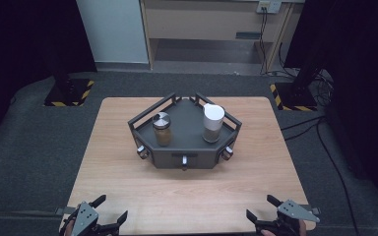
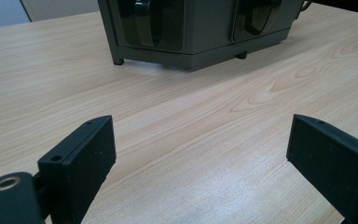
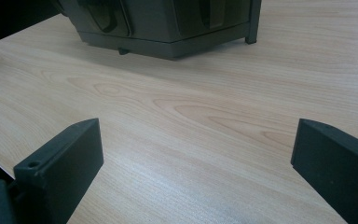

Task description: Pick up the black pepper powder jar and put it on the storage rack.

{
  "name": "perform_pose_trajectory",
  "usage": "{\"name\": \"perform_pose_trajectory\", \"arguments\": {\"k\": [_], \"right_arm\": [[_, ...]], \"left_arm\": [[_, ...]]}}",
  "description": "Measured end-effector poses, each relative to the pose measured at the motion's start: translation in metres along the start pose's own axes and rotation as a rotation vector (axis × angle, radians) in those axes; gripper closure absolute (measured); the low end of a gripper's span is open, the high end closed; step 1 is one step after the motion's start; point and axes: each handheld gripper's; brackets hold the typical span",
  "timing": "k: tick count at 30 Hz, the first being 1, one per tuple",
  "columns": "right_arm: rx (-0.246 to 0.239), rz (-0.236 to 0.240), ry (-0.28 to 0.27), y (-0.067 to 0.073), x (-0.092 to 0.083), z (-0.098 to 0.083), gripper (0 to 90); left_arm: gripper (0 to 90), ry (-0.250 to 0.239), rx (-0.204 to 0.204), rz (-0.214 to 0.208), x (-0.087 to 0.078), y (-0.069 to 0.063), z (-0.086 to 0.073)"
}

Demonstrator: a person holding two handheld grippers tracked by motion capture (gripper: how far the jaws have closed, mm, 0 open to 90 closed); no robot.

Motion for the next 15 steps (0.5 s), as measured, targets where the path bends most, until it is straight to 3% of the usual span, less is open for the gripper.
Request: {"name": "perform_pose_trajectory", "arguments": {"k": [15], "right_arm": [[0.022, -0.015, -0.045, -0.0016, -0.0013, -0.0107, 2.4]], "left_arm": [[6.6, 0.002, -0.001, 0.004, -0.0004, 0.0004, 0.0]]}}
Point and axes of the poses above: each handheld gripper's, and its own axes: x roughly forward along the jaws, z roughly out of its top, y roughly to its left, and after that the axes turned 7 degrees about x, right-handed
